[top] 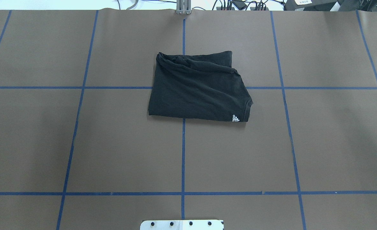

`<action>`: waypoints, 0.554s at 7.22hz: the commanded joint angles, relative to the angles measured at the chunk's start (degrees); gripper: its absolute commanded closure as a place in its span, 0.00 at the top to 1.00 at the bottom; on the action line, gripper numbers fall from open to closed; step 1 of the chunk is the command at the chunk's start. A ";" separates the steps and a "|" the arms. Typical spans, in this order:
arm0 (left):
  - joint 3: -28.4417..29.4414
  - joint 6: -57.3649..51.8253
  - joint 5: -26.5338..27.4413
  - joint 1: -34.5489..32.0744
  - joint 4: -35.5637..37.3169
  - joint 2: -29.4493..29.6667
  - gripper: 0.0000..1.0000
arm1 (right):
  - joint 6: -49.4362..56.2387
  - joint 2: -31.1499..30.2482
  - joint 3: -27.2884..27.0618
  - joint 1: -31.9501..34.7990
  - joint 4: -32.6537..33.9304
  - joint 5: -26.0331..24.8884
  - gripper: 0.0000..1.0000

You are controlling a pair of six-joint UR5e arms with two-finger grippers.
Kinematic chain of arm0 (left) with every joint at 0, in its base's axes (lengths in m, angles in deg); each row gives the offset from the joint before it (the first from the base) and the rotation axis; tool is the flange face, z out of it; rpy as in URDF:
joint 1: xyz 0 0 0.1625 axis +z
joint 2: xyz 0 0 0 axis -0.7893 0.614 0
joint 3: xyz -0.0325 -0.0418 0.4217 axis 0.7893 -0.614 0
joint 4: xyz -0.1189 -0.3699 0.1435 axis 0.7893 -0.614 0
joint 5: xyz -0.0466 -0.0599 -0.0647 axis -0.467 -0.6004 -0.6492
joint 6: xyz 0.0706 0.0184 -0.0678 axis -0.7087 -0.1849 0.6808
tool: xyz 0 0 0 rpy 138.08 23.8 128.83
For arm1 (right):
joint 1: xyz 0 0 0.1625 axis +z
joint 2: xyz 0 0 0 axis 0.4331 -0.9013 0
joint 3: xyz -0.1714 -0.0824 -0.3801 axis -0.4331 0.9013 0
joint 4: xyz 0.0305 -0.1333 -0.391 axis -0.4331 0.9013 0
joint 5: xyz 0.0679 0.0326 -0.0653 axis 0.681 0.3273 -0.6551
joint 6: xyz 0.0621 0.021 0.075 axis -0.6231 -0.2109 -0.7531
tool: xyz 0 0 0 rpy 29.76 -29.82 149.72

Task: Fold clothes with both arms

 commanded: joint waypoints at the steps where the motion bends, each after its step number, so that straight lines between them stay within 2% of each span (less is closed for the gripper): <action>1: 0.09 -0.73 -1.01 -1.11 5.64 -0.53 0.99 | 4.42 -1.20 -5.03 0.67 7.40 -0.21 1.00; 2: -0.52 -0.04 -1.44 -1.11 6.01 -1.75 0.99 | 4.42 -3.47 -5.21 0.58 5.93 -0.21 1.00; 4: -0.79 2.84 -1.89 -0.94 6.19 -2.20 0.99 | 4.16 -4.02 -3.91 0.58 5.30 -0.73 1.00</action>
